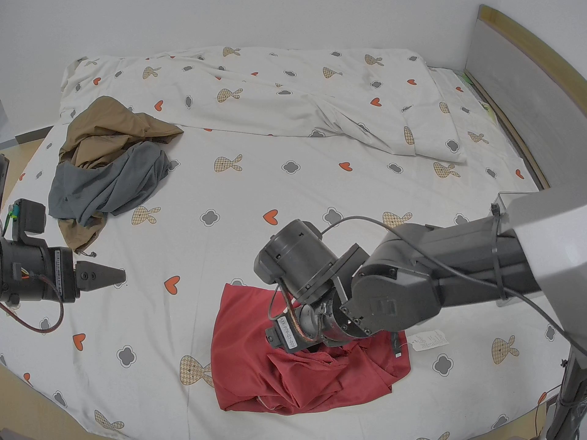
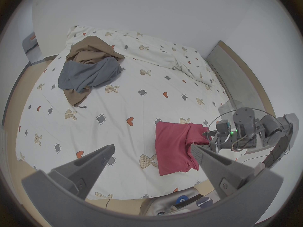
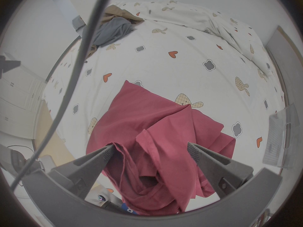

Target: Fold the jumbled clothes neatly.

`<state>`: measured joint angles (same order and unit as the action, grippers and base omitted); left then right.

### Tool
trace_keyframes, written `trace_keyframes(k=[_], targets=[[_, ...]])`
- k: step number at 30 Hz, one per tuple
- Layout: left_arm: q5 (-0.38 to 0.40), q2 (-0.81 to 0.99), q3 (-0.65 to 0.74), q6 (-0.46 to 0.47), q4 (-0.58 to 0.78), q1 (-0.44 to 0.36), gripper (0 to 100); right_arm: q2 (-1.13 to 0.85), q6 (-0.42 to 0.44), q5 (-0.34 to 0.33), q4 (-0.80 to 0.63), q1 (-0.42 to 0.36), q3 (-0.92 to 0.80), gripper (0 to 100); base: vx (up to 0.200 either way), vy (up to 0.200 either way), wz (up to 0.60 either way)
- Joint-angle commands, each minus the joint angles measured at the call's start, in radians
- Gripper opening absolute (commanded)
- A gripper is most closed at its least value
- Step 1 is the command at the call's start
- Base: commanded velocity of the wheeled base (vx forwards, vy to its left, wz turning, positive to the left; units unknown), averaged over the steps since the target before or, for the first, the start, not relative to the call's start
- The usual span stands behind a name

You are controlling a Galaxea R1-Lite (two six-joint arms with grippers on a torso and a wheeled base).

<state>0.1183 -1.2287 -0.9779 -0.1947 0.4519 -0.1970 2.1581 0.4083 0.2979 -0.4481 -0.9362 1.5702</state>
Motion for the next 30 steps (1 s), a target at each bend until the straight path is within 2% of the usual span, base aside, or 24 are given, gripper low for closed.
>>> trace_keyframes(k=[1,7,12,24,30], targets=[[0.001,0.031,0.002,0.001,-0.001,0.014,100,0.026,0.000,0.009,-0.009,0.020,0.017,100,0.000,0.000,0.00],[0.001,0.037,0.007,0.001,-0.001,0.013,100,0.000,0.001,0.032,-0.047,0.066,-0.030,100,0.000,0.000,0.00],[0.001,0.035,0.007,0.001,-0.001,0.014,100,-0.067,0.001,0.035,-0.055,0.120,-0.144,100,0.000,0.000,0.00],[0.001,0.029,0.010,0.003,-0.001,0.013,100,-0.285,-0.029,0.035,-0.060,0.301,-0.302,100,0.000,0.000,0.00],[0.001,0.025,0.011,0.003,-0.001,0.013,100,-0.325,-0.026,0.032,-0.057,0.329,-0.340,100,0.000,0.000,0.00]])
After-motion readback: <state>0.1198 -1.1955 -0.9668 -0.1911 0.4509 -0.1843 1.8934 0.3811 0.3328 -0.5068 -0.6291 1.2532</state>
